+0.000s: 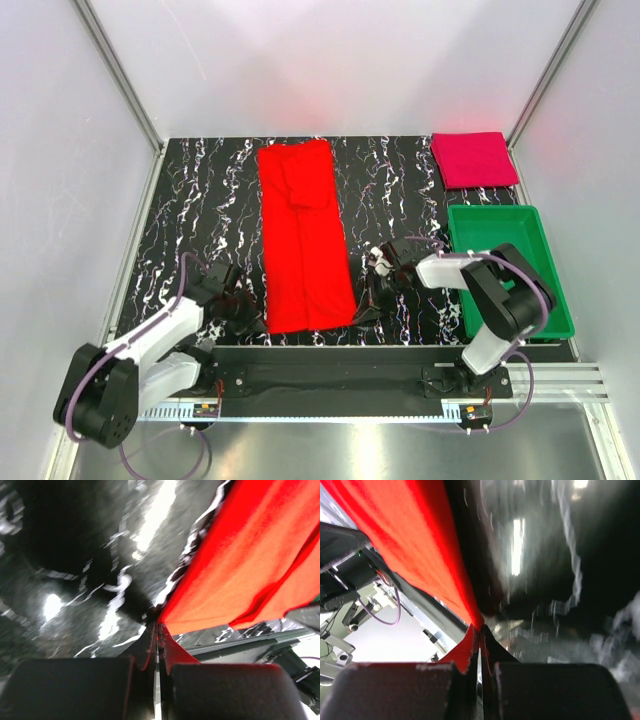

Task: Fold and stack the t-shirts
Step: Fold the tshirt

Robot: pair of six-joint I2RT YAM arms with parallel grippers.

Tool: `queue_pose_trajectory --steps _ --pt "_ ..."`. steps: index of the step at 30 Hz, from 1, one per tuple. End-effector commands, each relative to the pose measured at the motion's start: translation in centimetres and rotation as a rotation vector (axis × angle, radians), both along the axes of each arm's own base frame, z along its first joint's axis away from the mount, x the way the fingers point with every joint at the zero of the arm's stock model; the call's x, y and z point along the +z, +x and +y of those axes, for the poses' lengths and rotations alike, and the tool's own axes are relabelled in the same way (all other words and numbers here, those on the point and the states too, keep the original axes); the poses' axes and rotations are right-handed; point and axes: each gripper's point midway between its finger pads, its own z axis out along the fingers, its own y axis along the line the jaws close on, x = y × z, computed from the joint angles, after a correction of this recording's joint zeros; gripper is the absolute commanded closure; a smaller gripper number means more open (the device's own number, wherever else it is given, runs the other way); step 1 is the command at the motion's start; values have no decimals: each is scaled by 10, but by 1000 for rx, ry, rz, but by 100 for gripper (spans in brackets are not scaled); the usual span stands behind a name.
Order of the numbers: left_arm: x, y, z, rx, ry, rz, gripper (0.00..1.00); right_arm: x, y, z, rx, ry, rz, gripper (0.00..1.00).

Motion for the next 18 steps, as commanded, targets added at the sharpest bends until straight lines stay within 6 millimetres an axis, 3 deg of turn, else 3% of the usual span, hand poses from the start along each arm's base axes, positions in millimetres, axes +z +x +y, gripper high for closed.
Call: queue_pose_trajectory --steps 1,5,8,15,18 --pt "1 -10 12 20 51 1 100 17 -10 4 -26 11 -29 100" --pt "17 -9 12 30 35 -46 100 28 -35 18 -1 16 -38 100" --pt "27 -11 13 24 22 -81 100 30 -41 19 -42 12 -33 100" --pt "44 -16 11 1 -18 -121 100 50 -41 21 -111 65 -44 100" --pt "65 -3 11 -12 -5 -186 100 60 -34 25 -118 81 -70 100"
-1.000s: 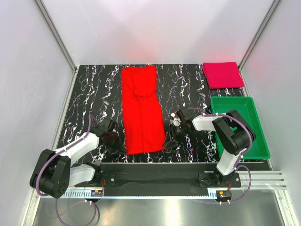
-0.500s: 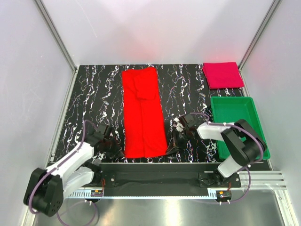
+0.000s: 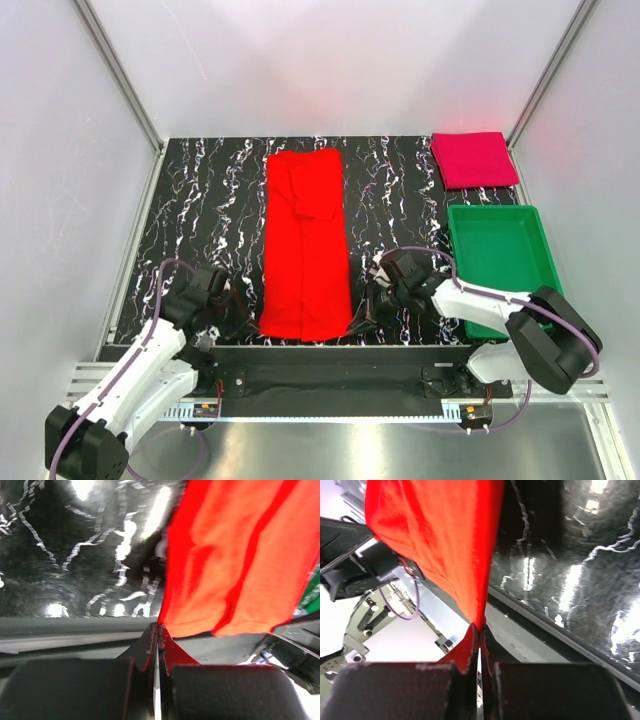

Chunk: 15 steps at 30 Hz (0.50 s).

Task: Fold and stack the t-shirts
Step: Fold the tshirt

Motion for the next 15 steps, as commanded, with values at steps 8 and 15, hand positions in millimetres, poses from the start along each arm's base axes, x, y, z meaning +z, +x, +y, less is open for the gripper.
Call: queue_pose_trajectory --steps 8,15 --pt "86 115 -3 -37 161 -208 100 54 113 14 -63 54 -115 100" --pt "89 205 0 -14 203 -208 100 58 199 19 -35 77 -104 100"
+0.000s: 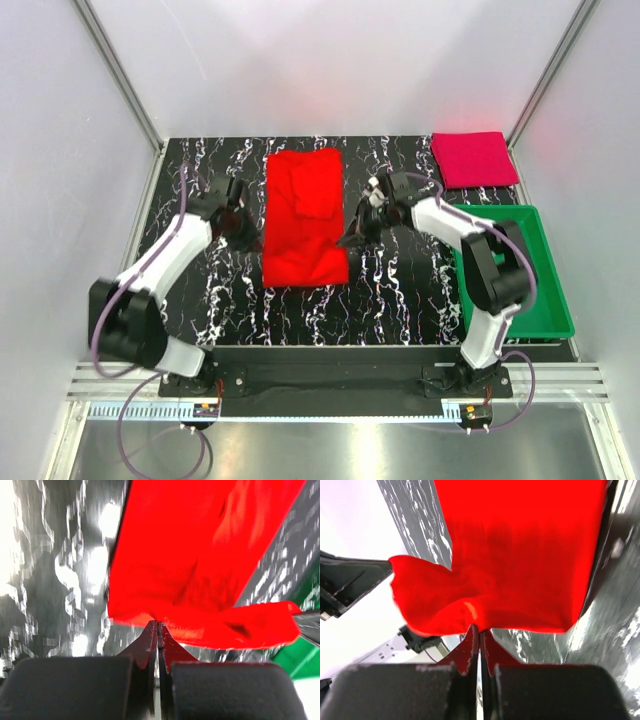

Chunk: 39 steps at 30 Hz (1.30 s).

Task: Fold and stack the t-shirts
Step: Fold the tshirt

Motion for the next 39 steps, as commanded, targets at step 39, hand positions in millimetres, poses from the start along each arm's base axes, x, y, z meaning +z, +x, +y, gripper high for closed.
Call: queue_pose_trajectory --steps 39 --pt "-52 168 23 -34 -4 16 100 -33 127 -6 43 109 74 99"
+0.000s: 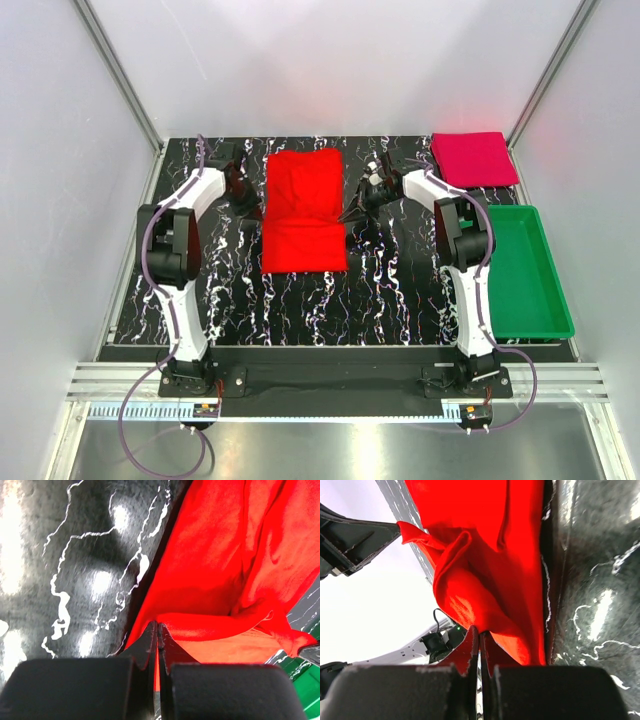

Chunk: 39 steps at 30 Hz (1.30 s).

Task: Fold and stack the t-shirts
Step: Fold the tshirt

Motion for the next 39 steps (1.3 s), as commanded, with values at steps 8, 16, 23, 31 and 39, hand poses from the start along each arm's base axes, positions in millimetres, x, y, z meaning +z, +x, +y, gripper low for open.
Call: queue_pose_trajectory --steps 8,16,23,31,39 --pt "28 46 8 -106 54 -141 85 -1 34 -18 -10 -6 -37 67" --pt "78 -3 5 -149 54 -220 66 41 5 -41 23 -186 -143 51" --pt "44 -49 -51 -218 -209 -194 69 13 -30 -3 22 -291 -161 60" --pt "6 -27 -73 -245 -234 -153 69 -21 -12 32 14 -372 -204 82" --pt "-8 12 -75 -220 -238 -139 69 -32 24 37 -16 -371 -242 83"
